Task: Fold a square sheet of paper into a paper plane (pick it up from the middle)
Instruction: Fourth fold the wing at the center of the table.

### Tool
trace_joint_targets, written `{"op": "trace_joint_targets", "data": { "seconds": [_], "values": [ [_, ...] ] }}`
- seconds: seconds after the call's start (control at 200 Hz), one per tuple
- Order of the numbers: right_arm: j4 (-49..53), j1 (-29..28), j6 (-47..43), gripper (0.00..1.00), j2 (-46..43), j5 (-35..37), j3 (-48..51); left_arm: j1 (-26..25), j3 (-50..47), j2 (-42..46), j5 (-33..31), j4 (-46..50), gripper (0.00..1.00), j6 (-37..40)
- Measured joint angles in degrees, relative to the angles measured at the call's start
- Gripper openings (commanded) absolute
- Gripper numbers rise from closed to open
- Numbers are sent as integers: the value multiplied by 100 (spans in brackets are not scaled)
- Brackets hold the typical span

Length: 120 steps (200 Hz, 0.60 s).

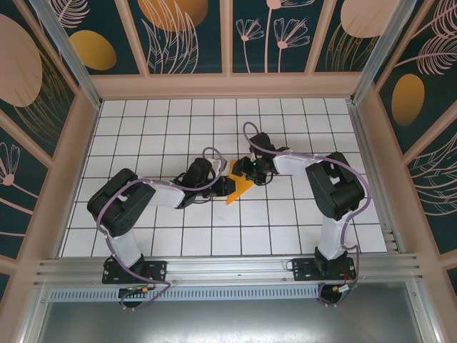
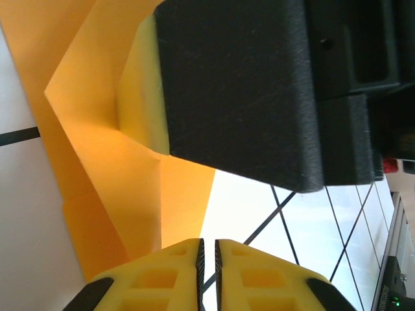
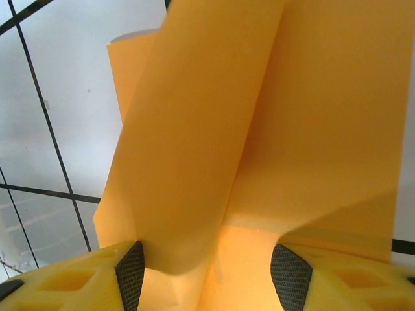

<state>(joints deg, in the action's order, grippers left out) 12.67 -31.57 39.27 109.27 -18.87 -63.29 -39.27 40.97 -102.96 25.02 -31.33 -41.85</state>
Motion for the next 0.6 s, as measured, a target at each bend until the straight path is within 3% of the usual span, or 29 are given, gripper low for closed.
{"op": "trace_joint_targets", "data": {
  "seconds": [0.6],
  "values": [
    [-164, 2, -122, 57, -66, -4, 138, 0, 149, -201, -315, 372, 11, -2]
  ]
}}
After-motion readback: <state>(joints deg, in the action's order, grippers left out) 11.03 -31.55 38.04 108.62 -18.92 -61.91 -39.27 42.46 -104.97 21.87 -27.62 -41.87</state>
